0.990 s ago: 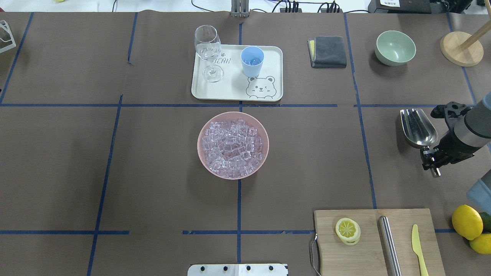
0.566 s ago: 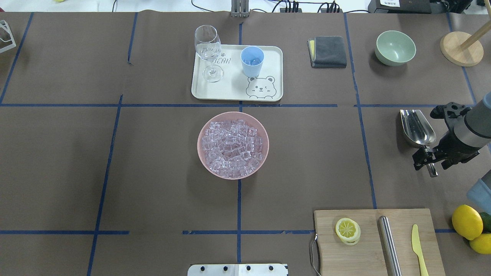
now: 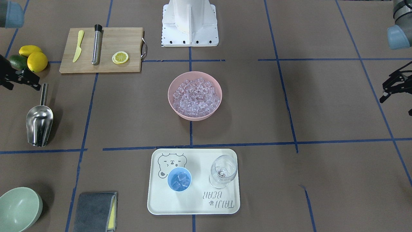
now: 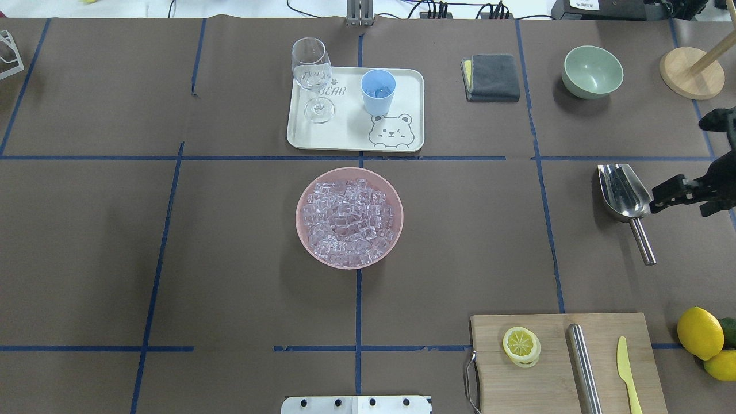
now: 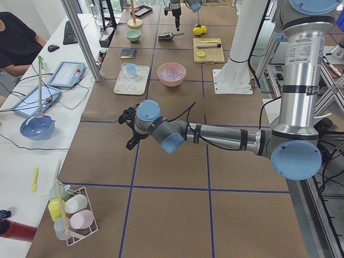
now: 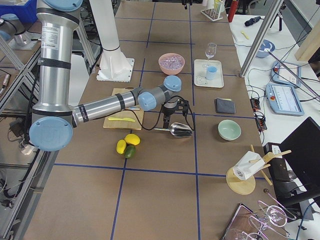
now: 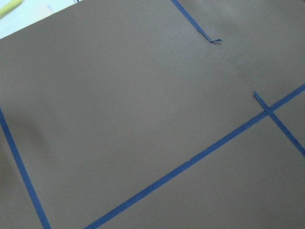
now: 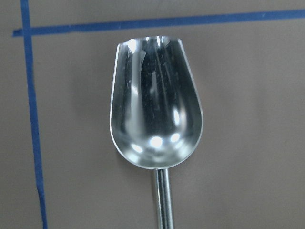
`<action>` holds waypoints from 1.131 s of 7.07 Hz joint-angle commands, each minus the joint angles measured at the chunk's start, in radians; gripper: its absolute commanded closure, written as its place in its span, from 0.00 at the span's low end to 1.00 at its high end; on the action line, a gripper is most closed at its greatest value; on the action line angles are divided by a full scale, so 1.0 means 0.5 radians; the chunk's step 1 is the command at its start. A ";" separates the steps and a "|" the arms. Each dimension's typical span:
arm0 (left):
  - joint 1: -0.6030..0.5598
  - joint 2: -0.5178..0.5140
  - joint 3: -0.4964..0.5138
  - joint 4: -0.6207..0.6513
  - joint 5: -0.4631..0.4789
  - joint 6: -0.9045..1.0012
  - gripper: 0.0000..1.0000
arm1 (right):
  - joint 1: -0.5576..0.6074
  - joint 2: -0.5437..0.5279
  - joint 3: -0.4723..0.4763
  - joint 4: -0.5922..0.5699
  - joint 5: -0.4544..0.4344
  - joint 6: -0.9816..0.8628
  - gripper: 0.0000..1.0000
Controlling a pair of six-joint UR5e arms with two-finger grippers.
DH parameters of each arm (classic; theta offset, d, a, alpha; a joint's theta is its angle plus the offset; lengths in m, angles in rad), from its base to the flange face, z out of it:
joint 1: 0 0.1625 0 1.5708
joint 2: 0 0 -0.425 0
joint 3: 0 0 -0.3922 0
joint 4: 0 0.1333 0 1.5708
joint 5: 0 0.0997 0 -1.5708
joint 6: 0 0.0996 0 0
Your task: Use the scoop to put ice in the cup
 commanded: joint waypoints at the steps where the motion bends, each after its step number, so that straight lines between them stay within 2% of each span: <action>1: -0.003 -0.010 -0.002 0.184 0.004 0.000 0.00 | 0.306 -0.012 -0.044 -0.083 0.004 -0.540 0.00; 2: -0.021 -0.007 0.013 0.224 0.001 0.003 0.00 | 0.444 -0.018 -0.139 -0.108 0.007 -0.844 0.00; 3: -0.024 -0.007 -0.002 0.383 0.004 0.036 0.00 | 0.564 -0.030 -0.243 -0.099 0.010 -1.081 0.00; 5: -0.137 -0.010 -0.002 0.582 0.011 0.311 0.00 | 0.727 -0.061 -0.437 -0.089 0.110 -1.358 0.00; 8: -0.352 -0.007 0.007 0.895 0.044 0.738 0.00 | 0.881 -0.052 -0.642 -0.089 0.236 -1.436 0.00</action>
